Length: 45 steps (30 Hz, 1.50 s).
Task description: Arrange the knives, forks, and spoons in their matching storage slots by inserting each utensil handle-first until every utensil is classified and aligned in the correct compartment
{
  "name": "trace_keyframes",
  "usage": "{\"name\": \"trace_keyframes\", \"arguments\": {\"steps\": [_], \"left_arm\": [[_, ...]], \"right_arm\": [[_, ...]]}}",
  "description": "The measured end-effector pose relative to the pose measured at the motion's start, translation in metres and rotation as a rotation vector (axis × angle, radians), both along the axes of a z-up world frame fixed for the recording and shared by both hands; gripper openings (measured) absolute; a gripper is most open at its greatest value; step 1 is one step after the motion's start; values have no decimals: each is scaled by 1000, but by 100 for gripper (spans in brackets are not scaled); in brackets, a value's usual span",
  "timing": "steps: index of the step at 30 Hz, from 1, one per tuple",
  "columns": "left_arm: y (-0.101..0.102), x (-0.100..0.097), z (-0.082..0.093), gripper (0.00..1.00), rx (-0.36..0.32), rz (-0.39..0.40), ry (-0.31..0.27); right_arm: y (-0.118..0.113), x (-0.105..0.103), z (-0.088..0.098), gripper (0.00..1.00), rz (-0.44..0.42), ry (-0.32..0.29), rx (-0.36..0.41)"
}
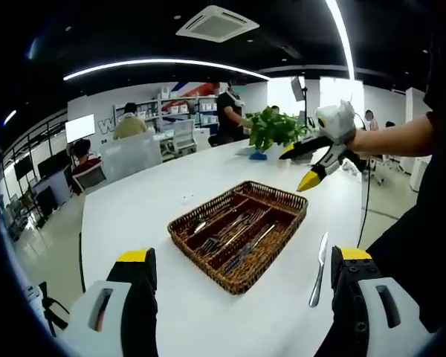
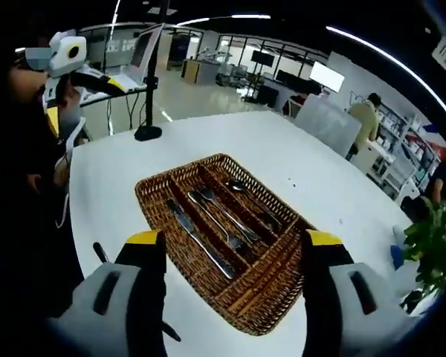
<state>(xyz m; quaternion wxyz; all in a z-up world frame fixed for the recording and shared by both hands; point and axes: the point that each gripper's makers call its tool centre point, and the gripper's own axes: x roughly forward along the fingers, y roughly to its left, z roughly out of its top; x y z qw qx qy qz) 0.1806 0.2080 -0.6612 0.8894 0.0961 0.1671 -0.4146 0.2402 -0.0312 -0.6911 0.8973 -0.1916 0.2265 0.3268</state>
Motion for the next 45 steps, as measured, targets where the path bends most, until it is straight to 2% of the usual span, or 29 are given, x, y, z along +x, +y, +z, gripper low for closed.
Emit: {"name": "trace_keyframes", "arguments": {"steps": [3, 5, 7, 10, 11, 13, 15, 17, 19, 20, 21, 22, 23, 25, 30, 32, 34, 36, 38, 41, 45], "left_arm": [[-7, 1, 8, 99, -20, 31, -17], [-9, 2, 10, 99, -32, 53, -28], [-14, 4, 13, 99, -83, 102, -20], [-19, 1, 8, 99, -73, 133, -12], [-21, 0, 7, 99, -64, 132, -12], [-19, 1, 2, 99, -16, 146, -29], [-19, 1, -2, 99, -22, 148, -13], [-23, 2, -6, 99, -21, 119, -13], [-26, 2, -16, 99, 29, 58, -19], [-28, 3, -20, 99, 41, 45, -3], [-29, 2, -23, 99, 59, 33, 24], [-32, 3, -16, 99, 50, 23, -1], [-34, 2, -12, 99, 42, 14, -11], [-35, 1, -10, 99, 40, 4, -4], [-30, 2, -4, 99, 56, -9, -9], [-26, 3, -6, 99, 56, 12, 17], [-28, -1, -5, 99, 62, 6, 12], [-30, -5, -11, 99, 88, -8, 20], [-32, -7, -15, 99, 101, -11, 26], [-40, -16, -20, 99, 112, -41, 63], [-51, -22, -28, 99, 159, -73, 60]], "right_arm": [[-9, -7, -3, 100, 9, 1, 10], [-14, -11, -3, 100, 21, 14, 32], [-25, -8, -1, 100, 33, 2, 35], [-33, -12, 4, 100, 42, 26, 74], [-33, -17, 7, 100, 79, 21, 70], [-40, -19, 14, 100, 84, 5, 93], [-41, -25, 15, 100, 112, 1, 78], [-41, -32, 18, 100, 136, -27, 58], [-40, -40, 15, 100, 163, -58, 21], [-41, -43, 15, 100, 139, -69, 43], [-42, -47, 14, 100, 89, -38, 77], [-41, -52, 18, 100, 60, -23, 127], [-41, -53, 22, 100, 53, -47, 142], [-43, -57, 22, 100, 58, -49, 124], [-55, -52, 28, 100, 37, -80, 134], [-60, -51, 27, 100, 26, -71, 137], [-61, -52, 26, 100, 47, -81, 94], [-62, -54, 26, 100, 48, -72, 96], [-62, -54, 30, 100, 41, -72, 136], [-64, -53, 26, 100, 44, -69, 107], [-61, -55, 30, 100, 57, -66, 128]]}}
